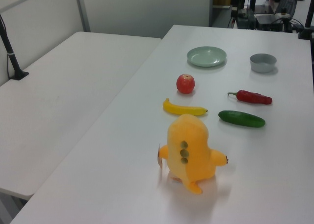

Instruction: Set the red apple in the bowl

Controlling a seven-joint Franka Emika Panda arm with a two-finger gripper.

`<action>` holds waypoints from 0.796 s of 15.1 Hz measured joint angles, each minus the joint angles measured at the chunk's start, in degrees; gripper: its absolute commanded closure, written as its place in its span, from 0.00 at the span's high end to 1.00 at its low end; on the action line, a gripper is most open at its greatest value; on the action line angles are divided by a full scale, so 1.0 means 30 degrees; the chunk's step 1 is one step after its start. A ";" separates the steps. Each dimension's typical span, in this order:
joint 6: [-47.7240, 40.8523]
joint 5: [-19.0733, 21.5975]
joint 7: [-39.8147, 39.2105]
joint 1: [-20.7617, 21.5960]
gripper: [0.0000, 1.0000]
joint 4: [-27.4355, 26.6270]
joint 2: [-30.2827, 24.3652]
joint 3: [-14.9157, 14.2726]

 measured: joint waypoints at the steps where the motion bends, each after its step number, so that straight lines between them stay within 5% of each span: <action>1: 0.0000 0.0000 -0.0044 0.0035 1.00 -0.0114 0.0000 0.0020; 12: 0.0372 0.0994 -0.0066 0.0050 1.00 -0.0279 0.0432 0.0029</action>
